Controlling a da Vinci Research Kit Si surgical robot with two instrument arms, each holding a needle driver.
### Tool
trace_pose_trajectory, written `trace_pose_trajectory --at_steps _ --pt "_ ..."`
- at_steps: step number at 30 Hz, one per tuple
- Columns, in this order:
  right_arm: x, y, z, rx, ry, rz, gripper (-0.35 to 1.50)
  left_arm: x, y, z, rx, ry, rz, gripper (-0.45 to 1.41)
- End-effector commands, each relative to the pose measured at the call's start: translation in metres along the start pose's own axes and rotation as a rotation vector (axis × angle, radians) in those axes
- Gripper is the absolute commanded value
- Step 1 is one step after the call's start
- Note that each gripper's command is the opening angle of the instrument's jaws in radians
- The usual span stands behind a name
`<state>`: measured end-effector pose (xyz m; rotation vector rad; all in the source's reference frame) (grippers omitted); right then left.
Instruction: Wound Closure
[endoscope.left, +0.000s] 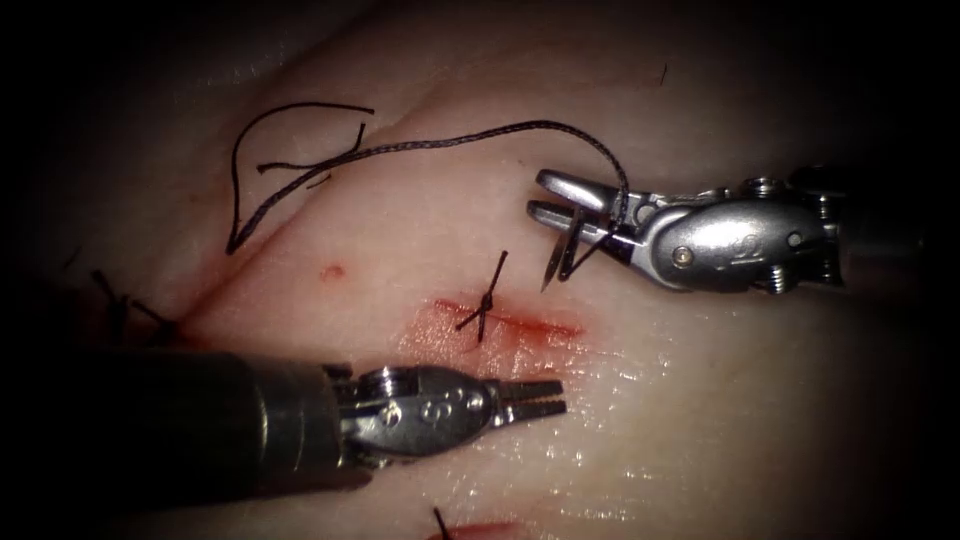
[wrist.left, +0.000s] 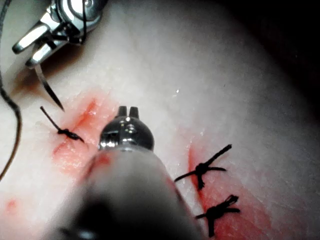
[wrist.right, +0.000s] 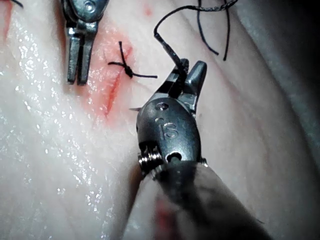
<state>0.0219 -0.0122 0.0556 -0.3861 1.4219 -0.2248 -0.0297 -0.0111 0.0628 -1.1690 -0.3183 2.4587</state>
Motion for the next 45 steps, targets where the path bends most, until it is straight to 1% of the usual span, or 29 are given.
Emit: trace_pose_trajectory --at_steps 1,5,8,11,14,19,24,27,39,41,45 --pt "-0.0003 -0.0002 0.0009 0.001 0.003 -0.016 -0.35 -0.0001 -0.0001 0.0005 0.004 0.003 -0.001 0.12" --pt "-0.0003 -0.0014 0.0012 0.003 0.005 -0.029 -0.35 -0.0001 -0.0004 -0.0003 0.011 0.005 -0.008 0.12" --pt "-0.0003 -0.0030 0.0012 0.007 0.006 -0.045 -0.35 -0.0004 -0.0004 -0.0010 0.015 0.002 -0.009 0.12" --pt "-0.0005 -0.0048 0.0011 0.009 -0.001 -0.112 -0.35 -0.0010 0.0000 -0.0021 0.013 0.001 -0.007 0.09" --pt "-0.0011 -0.0063 0.0011 -0.028 0.008 -0.170 -0.35 -0.0016 0.0006 -0.0034 0.014 -0.002 -0.013 0.07" --pt "-0.0023 -0.0088 0.0014 -0.046 -0.019 -0.242 -0.35 -0.0025 0.0010 -0.0051 0.022 -0.008 -0.019 0.05" --pt "-0.0031 -0.0106 0.0010 -0.053 -0.028 -0.269 -0.35 -0.0032 0.0003 -0.0058 0.033 -0.014 -0.031 0.03" --pt "-0.0038 -0.0119 0.0009 -0.035 -0.037 -0.291 -0.35 -0.0036 -0.0001 -0.0057 0.041 -0.016 -0.034 0.02" --pt "-0.0079 -0.0169 0.0007 0.030 -0.069 -0.205 -0.35 -0.0041 -0.0006 -0.0051 0.058 -0.020 -0.038 0.00" --pt "-0.0083 -0.0173 0.0005 0.033 -0.070 -0.193 -0.35 -0.0041 -0.0006 -0.0052 0.060 -0.021 -0.040 0.00" --pt "-0.0084 -0.0172 0.0003 0.039 -0.073 -0.180 -0.35 -0.0040 -0.0007 -0.0051 0.066 -0.023 -0.044 -0.02"
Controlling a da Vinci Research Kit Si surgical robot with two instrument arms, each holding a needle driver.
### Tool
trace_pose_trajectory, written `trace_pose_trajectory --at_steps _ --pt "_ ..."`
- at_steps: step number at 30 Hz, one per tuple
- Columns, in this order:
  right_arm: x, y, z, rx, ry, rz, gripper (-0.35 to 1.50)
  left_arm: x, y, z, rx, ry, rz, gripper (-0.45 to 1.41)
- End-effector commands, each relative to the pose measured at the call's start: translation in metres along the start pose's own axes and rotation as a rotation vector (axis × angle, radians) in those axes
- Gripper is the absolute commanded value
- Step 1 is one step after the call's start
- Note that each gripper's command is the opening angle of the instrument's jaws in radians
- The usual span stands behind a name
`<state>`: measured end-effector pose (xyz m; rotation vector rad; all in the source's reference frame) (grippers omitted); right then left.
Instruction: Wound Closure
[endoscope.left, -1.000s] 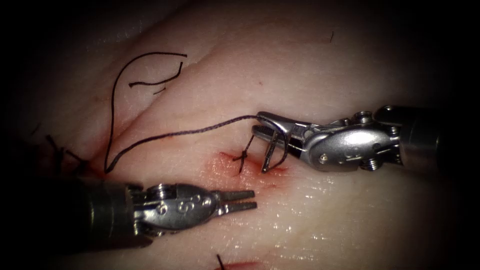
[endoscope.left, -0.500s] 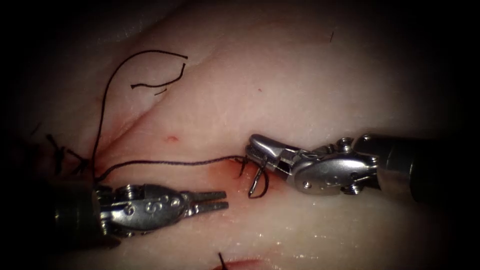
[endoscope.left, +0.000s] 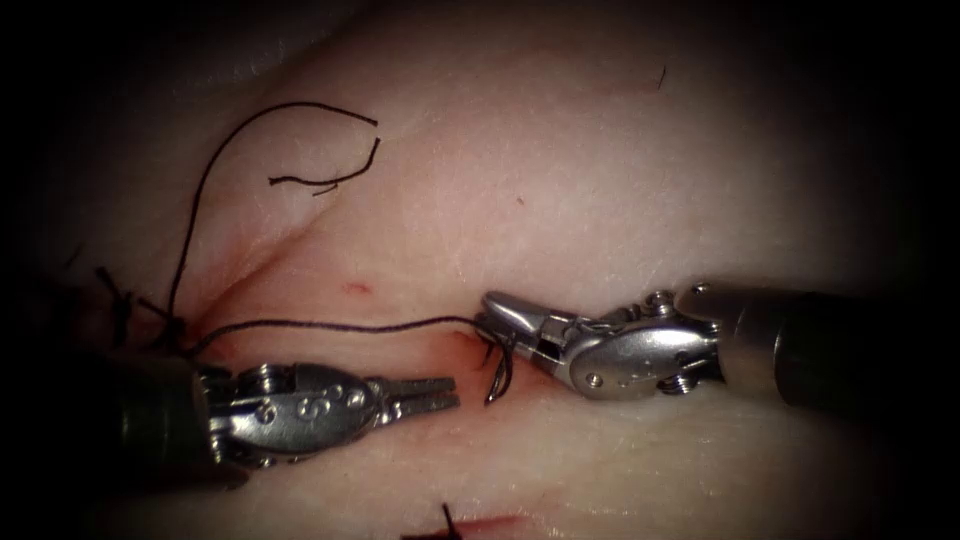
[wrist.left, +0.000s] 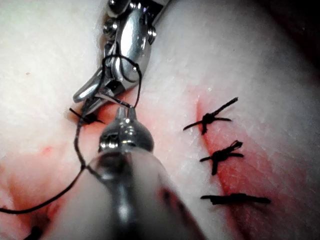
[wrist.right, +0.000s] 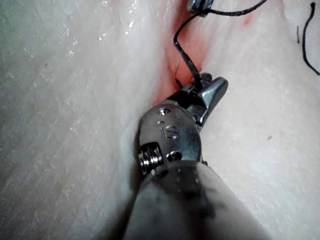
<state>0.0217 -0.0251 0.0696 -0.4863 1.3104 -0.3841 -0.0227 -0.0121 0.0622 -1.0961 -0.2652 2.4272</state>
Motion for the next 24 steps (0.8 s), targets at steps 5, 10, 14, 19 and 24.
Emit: trace_pose_trajectory --at_steps 5,10,14,19,24 --pt "-0.0003 -0.0008 0.0004 0.017 -0.015 0.028 -0.35 0.0000 -0.0002 0.0010 0.004 -0.001 -0.002 -0.03" --pt "-0.0010 -0.0015 -0.0002 0.020 -0.031 0.077 -0.35 0.0004 -0.0002 0.0015 0.012 -0.003 -0.009 -0.05" --pt "-0.0018 -0.0021 -0.0002 0.027 -0.049 0.116 -0.35 0.0010 -0.0004 0.0025 0.020 -0.004 -0.004 -0.05" --pt "-0.0026 -0.0036 -0.0004 0.050 -0.054 0.143 -0.35 0.0014 -0.0005 0.0032 0.017 -0.003 0.005 -0.07" --pt "-0.0028 -0.0039 -0.0012 0.051 -0.059 0.151 -0.35 0.0013 -0.0005 0.0032 0.017 -0.003 0.006 -0.08"
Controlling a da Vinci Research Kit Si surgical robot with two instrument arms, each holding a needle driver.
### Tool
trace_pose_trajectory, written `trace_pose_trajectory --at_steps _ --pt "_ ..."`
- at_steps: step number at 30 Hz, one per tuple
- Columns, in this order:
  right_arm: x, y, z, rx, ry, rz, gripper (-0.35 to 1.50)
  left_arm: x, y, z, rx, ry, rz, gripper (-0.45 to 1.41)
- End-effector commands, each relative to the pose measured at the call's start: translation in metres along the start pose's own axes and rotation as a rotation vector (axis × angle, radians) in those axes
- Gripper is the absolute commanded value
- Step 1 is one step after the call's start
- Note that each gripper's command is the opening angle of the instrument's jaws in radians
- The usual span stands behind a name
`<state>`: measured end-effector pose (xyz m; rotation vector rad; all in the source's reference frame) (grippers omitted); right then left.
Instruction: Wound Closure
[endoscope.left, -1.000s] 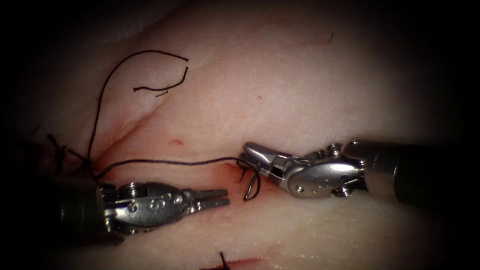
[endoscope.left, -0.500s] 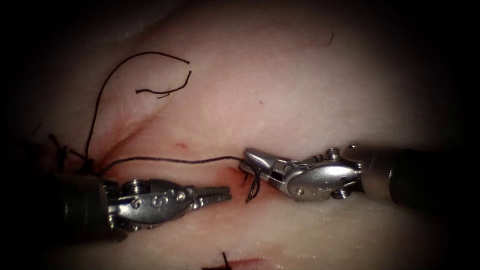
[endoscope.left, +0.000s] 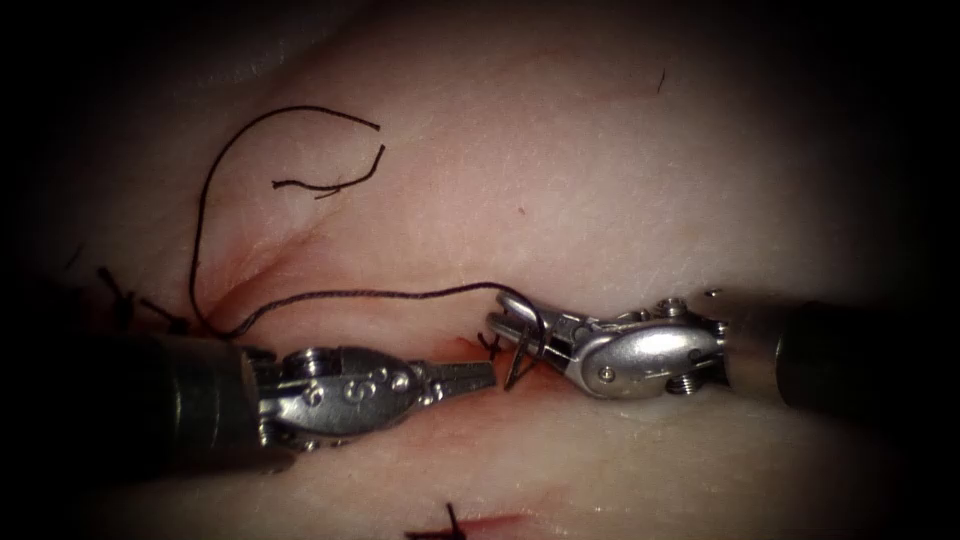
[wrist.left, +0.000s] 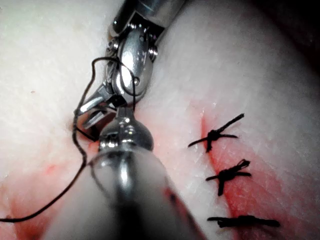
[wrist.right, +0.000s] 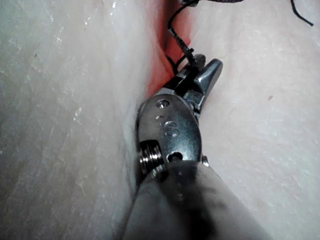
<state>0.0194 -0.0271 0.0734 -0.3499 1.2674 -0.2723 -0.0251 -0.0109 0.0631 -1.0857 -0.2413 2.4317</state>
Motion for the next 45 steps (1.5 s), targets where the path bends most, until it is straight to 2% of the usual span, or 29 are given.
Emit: trace_pose_trajectory --at_steps 1,10,15,23,28,36,41,45 --pt "-0.0002 0.0000 0.0006 -0.001 -0.002 -0.002 -0.35 -0.0001 0.0000 0.0008 -0.001 0.001 0.001 -0.10" --pt "-0.0003 0.0000 0.0007 0.020 -0.010 0.066 -0.35 -0.0006 -0.0004 0.0013 0.001 -0.010 0.012 -0.13" --pt "0.0008 0.0026 0.0003 -0.023 0.012 0.157 -0.35 -0.0008 0.0001 0.0038 0.000 -0.029 0.016 -0.13" --pt "0.0037 0.0072 -0.0004 -0.084 0.062 0.233 -0.35 -0.0019 -0.0001 0.0089 -0.019 -0.066 0.033 -0.13" --pt "0.0041 0.0085 -0.0002 -0.088 0.071 0.248 -0.35 -0.0037 -0.0002 0.0106 -0.023 -0.101 0.060 -0.13" --pt "0.0044 0.0094 0.0002 -0.086 0.077 0.258 -0.35 -0.0069 0.0006 0.0099 -0.040 -0.149 0.054 -0.13" --pt "0.0048 0.0105 0.0006 -0.085 0.084 0.270 -0.35 -0.0076 0.0015 0.0086 -0.051 -0.159 0.055 -0.13" --pt "0.0051 0.0115 0.0013 -0.084 0.092 0.358 -0.35 -0.0077 0.0021 0.0084 -0.052 -0.164 0.057 -0.13"
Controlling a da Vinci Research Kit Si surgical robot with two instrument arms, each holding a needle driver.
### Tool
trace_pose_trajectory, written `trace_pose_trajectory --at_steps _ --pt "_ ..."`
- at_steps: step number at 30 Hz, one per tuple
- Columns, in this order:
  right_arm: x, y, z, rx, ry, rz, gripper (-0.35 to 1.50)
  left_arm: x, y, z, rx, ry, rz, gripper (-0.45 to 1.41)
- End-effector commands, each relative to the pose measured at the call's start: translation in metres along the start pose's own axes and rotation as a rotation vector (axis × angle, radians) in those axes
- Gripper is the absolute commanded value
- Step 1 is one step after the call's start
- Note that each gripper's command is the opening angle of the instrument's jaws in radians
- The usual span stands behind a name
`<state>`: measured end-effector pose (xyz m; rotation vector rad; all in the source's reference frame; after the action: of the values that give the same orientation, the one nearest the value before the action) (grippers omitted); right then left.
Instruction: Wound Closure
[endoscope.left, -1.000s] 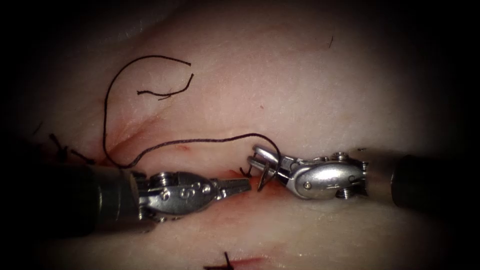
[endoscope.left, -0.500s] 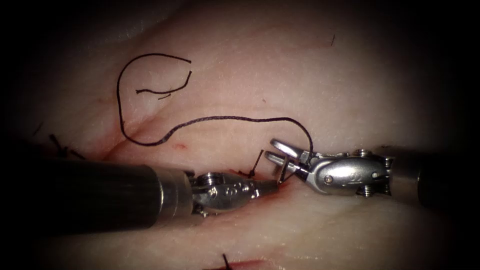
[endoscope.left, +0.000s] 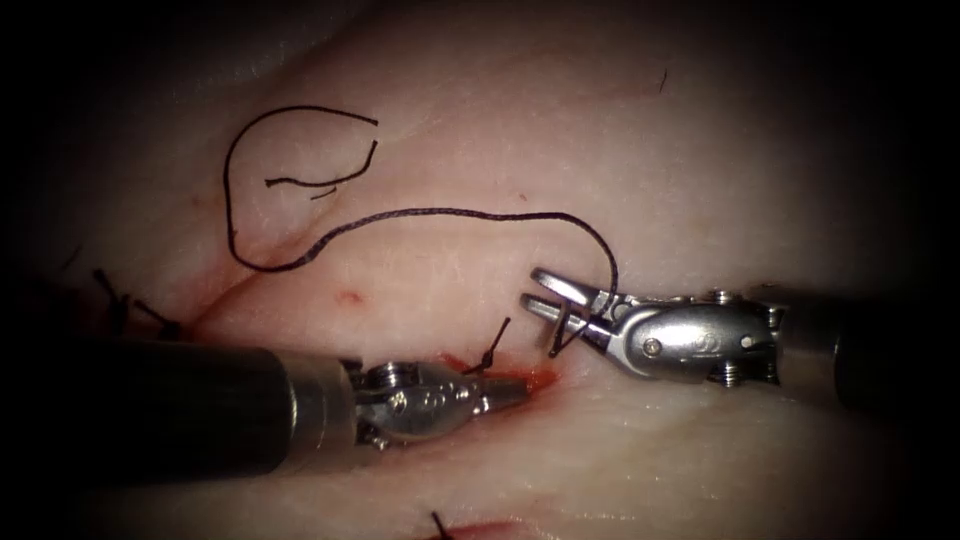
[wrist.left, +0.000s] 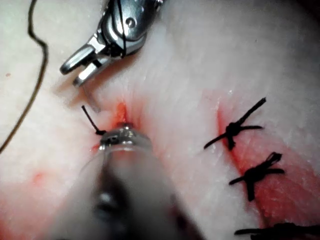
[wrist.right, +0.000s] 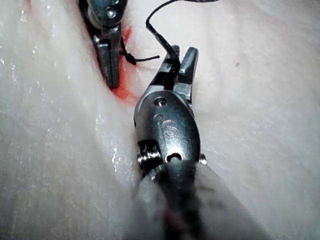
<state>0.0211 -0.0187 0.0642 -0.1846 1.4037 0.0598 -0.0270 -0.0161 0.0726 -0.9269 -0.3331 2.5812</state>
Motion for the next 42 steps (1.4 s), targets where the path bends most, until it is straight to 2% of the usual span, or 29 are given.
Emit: trace_pose_trajectory --at_steps 1,23,36,42 --pt "-0.0002 0.0003 0.0014 -0.003 0.003 0.032 -0.35 0.0000 0.0002 0.0008 0.001 0.000 0.001 -0.13" --pt "-0.0009 0.0032 0.0027 -0.019 -0.033 0.641 -0.35 -0.0003 0.0013 -0.0004 -0.014 -0.010 0.006 -0.13" --pt "-0.0007 0.0041 0.0034 -0.003 -0.045 0.933 -0.35 -0.0010 0.0014 -0.0011 -0.011 -0.029 0.014 -0.13" --pt "-0.0006 0.0045 0.0034 0.004 -0.045 0.972 -0.35 -0.0013 0.0016 -0.0016 -0.016 -0.034 0.016 -0.13"
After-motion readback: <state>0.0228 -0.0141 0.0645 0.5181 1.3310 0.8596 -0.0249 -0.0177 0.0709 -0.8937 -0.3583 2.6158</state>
